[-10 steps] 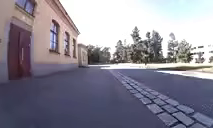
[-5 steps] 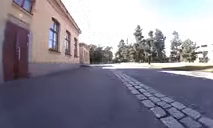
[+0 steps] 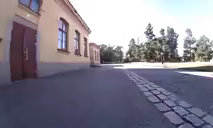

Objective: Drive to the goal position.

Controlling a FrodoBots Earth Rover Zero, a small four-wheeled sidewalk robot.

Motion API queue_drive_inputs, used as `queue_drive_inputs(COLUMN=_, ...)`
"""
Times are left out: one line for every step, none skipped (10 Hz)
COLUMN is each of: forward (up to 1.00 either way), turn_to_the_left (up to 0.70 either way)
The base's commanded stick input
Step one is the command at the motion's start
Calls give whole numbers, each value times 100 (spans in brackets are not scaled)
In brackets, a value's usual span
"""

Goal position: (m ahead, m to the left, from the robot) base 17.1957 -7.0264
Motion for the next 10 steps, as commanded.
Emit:
queue_drive_inputs(forward=68, turn_to_the_left=0)
queue_drive_inputs(forward=68, turn_to_the_left=0)
queue_drive_inputs(forward=68, turn_to_the_left=0)
queue_drive_inputs(forward=68, turn_to_the_left=0)
queue_drive_inputs(forward=68, turn_to_the_left=0)
queue_drive_inputs(forward=68, turn_to_the_left=0)
queue_drive_inputs(forward=68, turn_to_the_left=0)
queue_drive_inputs(forward=68, turn_to_the_left=0)
queue_drive_inputs(forward=68, turn_to_the_left=0)
queue_drive_inputs(forward=68, turn_to_the_left=0)
